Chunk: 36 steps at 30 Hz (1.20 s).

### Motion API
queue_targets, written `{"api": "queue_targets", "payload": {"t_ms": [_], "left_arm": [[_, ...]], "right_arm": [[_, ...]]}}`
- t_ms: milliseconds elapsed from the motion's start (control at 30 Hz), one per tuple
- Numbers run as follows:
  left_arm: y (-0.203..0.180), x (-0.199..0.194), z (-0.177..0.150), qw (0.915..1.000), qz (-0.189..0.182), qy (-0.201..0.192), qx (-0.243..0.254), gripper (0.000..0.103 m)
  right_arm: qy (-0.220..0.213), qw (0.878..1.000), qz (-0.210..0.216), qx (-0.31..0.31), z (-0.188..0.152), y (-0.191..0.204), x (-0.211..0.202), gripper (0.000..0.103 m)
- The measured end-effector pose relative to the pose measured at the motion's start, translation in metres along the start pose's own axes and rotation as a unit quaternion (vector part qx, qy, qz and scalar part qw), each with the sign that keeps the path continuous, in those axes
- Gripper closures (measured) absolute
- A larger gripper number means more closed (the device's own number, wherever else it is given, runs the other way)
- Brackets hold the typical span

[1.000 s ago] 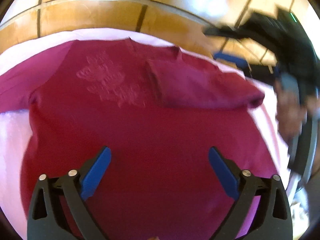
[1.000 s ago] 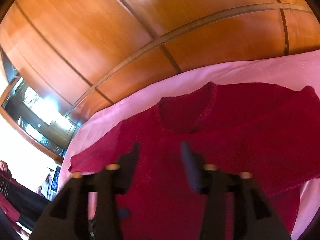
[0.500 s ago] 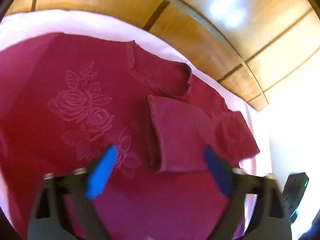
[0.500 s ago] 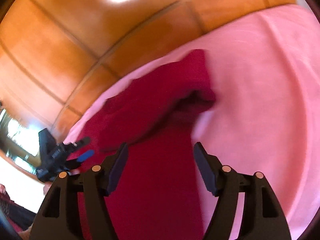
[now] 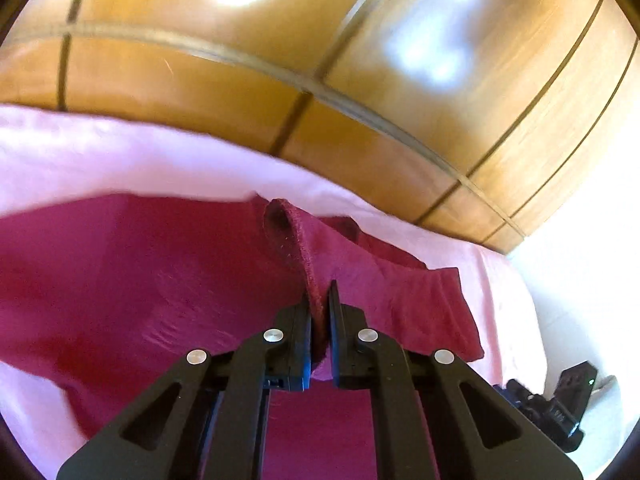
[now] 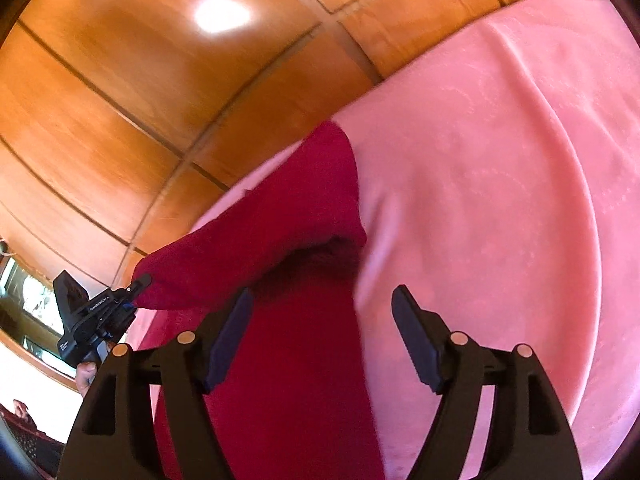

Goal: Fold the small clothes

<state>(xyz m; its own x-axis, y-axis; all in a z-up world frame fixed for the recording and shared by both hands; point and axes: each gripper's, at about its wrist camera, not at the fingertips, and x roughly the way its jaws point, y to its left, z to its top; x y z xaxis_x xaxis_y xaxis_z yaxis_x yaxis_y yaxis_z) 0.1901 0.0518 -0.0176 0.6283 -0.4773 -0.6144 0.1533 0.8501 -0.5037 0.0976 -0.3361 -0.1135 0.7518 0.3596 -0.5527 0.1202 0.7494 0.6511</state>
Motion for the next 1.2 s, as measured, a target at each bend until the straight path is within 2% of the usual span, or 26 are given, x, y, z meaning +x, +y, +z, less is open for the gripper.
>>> {"api": "queue_targets", "payload": {"t_ms": [267, 400, 533, 567, 600, 633, 667, 700, 733, 767, 833, 933, 1033, 1100, 1200], "left_arm": [[0.018, 0.006, -0.007, 0.9989, 0.045, 0.01, 0.01, 0.097], [0.025, 0.02, -0.012, 0.9962, 0.086, 0.017, 0.006, 0.097], [0.054, 0.036, -0.018, 0.9898, 0.138, 0.035, -0.004, 0.097], [0.058, 0.041, -0.018, 0.9886, 0.145, 0.039, -0.002, 0.097], [0.06, 0.046, -0.018, 0.9876, 0.151, 0.042, 0.001, 0.095], [0.061, 0.05, -0.019, 0.9867, 0.157, 0.043, 0.002, 0.092], [0.063, 0.05, -0.02, 0.9872, 0.155, 0.039, -0.003, 0.09], [0.066, 0.048, -0.021, 0.9876, 0.152, 0.037, -0.01, 0.085], [0.067, 0.044, -0.022, 0.988, 0.15, 0.034, -0.017, 0.075], [0.067, 0.038, -0.025, 0.9876, 0.153, 0.029, -0.021, 0.069], [0.067, 0.023, -0.031, 0.9856, 0.168, 0.008, -0.02, 0.05], [0.081, -0.008, -0.045, 0.9846, 0.168, -0.009, -0.046, 0.038], [0.104, -0.034, -0.055, 0.9837, 0.146, -0.013, -0.104, 0.038], [0.124, -0.058, -0.06, 0.9783, 0.152, -0.027, -0.139, 0.038], [0.147, -0.089, -0.066, 0.9725, 0.146, -0.055, -0.173, 0.038]], "right_arm": [[0.009, 0.998, 0.006, -0.064, 0.024, 0.053, 0.046, 0.032], [0.017, 0.992, -0.059, -0.11, 0.033, 0.065, 0.084, 0.032], [0.059, 0.987, -0.104, -0.111, 0.02, 0.05, 0.131, 0.033], [0.05, 0.984, -0.114, -0.129, 0.014, 0.051, 0.135, 0.032], [0.036, 0.979, -0.126, -0.157, 0.006, 0.057, 0.138, 0.026], [0.033, 0.97, -0.145, -0.191, -0.002, 0.065, 0.143, 0.019], [0.036, 0.965, -0.157, -0.207, -0.004, 0.068, 0.149, 0.016], [0.04, 0.96, -0.169, -0.219, -0.006, 0.07, 0.153, 0.013], [0.041, 0.957, -0.178, -0.227, -0.007, 0.07, 0.156, 0.012], [0.041, 0.955, -0.181, -0.23, -0.008, 0.07, 0.157, 0.011], [0.04, 0.956, -0.178, -0.23, -0.007, 0.068, 0.156, 0.011], [0.043, 0.956, -0.173, -0.231, -0.008, 0.067, 0.155, 0.007], [0.052, 0.952, -0.18, -0.242, -0.01, 0.071, 0.16, 0.002], [0.054, 0.948, -0.189, -0.249, -0.011, 0.073, 0.162, 0.002], [0.054, 0.949, -0.186, -0.248, -0.011, 0.072, 0.161, 0.002]]}}
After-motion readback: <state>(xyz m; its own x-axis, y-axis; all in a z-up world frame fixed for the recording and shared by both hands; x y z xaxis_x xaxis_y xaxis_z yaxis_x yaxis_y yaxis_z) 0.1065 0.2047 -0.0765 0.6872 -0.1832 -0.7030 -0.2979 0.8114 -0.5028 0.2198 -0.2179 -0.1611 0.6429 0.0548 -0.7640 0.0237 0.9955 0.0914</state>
